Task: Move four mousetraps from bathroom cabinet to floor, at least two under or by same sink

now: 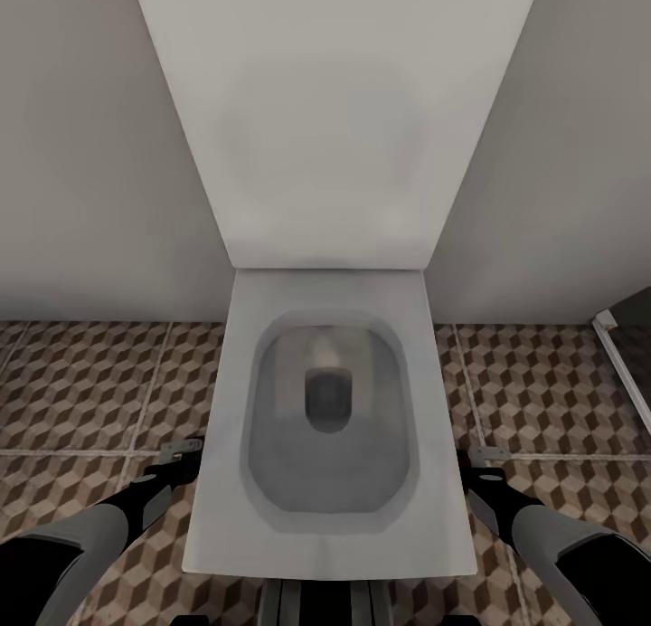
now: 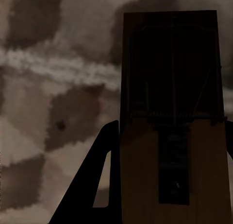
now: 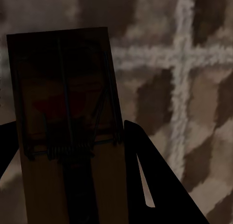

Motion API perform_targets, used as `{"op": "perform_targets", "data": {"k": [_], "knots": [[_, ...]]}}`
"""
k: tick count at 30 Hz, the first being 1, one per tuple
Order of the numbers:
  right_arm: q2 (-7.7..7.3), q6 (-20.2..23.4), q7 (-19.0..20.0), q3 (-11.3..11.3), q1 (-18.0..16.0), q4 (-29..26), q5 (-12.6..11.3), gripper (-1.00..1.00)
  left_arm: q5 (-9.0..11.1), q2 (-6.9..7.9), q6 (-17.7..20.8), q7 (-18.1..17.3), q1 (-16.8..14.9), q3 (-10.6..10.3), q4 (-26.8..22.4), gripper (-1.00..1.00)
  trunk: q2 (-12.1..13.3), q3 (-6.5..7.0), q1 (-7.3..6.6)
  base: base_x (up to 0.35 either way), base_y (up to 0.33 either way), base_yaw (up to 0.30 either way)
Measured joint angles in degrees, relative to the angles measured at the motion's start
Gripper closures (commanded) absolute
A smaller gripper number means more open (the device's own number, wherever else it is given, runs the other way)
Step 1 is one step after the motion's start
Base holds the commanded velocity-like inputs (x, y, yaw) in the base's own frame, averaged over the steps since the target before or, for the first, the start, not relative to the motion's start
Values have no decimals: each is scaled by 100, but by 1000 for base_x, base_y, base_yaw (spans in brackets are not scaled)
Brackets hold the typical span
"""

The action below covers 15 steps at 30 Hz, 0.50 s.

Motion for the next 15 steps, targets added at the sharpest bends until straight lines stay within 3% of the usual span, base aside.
{"op": "perform_targets", "data": {"k": [15], "knots": [[10,-12,-4,-22,-1,0,3,100,0,2,2,-1,0,-4,-1,100,0,0,0,0,0,0]]}}
